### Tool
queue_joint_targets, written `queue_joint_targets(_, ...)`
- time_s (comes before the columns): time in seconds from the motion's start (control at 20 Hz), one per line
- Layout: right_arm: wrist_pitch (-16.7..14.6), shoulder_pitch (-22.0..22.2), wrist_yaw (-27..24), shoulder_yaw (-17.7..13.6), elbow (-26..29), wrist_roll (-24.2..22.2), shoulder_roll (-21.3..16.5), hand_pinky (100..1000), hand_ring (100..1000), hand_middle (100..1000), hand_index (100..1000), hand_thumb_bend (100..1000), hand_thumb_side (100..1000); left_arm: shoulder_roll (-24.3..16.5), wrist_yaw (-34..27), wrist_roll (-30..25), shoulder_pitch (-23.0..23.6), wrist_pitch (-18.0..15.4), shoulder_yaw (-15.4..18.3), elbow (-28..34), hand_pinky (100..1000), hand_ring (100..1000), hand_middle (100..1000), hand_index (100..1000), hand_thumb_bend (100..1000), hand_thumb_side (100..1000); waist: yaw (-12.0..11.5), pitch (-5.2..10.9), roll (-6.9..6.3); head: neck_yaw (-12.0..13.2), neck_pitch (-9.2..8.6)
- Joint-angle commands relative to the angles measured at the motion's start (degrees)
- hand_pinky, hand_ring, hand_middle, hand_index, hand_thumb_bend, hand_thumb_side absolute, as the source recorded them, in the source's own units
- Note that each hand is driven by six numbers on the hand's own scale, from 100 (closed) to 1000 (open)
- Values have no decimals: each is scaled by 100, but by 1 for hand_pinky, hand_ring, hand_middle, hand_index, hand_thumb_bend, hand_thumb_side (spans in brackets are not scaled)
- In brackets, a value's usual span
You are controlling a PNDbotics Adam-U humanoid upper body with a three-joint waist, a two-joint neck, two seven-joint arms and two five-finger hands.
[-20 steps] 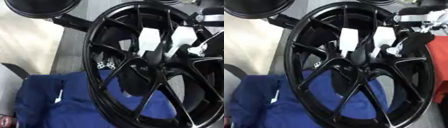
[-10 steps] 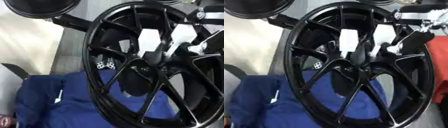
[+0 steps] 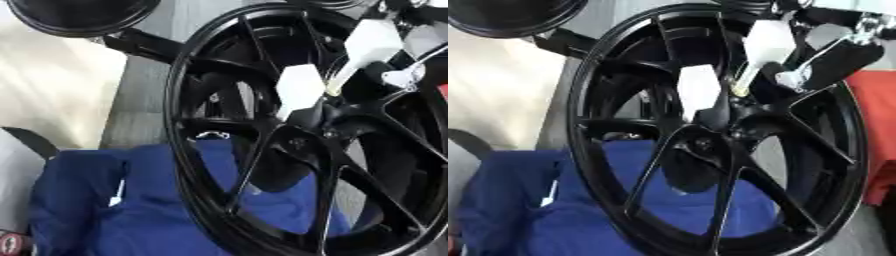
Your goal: Pull the pin out of the wheel hub.
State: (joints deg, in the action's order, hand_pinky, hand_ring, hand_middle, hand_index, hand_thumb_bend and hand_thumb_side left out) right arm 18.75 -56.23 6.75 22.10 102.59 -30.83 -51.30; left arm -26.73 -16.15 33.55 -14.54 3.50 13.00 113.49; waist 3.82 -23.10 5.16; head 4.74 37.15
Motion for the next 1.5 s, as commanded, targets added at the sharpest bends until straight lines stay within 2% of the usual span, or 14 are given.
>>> queue_joint_targets(0.05,45,-105,-105,-407,154,125,-284,623,473,343,424,100,100,-95,-19,14,-2,2,71,110,746,712,638,732,405,484,18,180,-36,31,-6)
queue_joint_targets(0.2,61,-16,-112,-807,157,351,-379,623,465,336,414,100,100,-99,-16,26,14,0,81,110,746,712,638,732,405,483,48,205,-48,54,-1)
queue_joint_targets(0.35,79,272,-103,-1283,-13,732,-545,626,463,342,418,100,100,-109,-15,35,16,-6,90,110,746,712,638,732,406,483,83,225,-60,83,3)
queue_joint_targets(0.5,120,727,-93,-1816,-479,1298,-706,634,469,376,447,100,100,-110,-11,54,20,-15,108,110,746,712,638,733,406,482,109,234,-81,109,-16)
queue_joint_targets(0.7,217,1255,74,-2439,-1272,2178,-732,649,491,436,502,100,100,-114,0,82,29,-30,132,110,747,712,638,733,407,481,135,247,-128,148,-39)
queue_joint_targets(0.95,419,1714,534,-2890,-2018,2995,-683,660,528,479,549,100,100,-112,5,105,50,-37,149,110,747,712,638,733,407,480,175,269,-174,184,-52)
queue_joint_targets(1.15,619,2018,1031,-3090,-2294,3051,-650,695,609,574,676,104,107,-102,2,112,62,-33,155,110,747,712,638,733,408,480,211,291,-192,196,-62)
queue_joint_targets(1.3,729,2138,1205,-3205,-2424,2977,-606,733,692,694,793,171,210,-97,1,116,74,-29,158,110,746,712,638,733,408,480,231,310,-199,200,-62)
queue_joint_targets(1.5,795,2220,1302,-3289,-2568,2865,-547,777,776,814,875,244,303,-94,-1,121,82,-32,166,110,745,712,638,733,409,480,233,332,-203,204,-73)
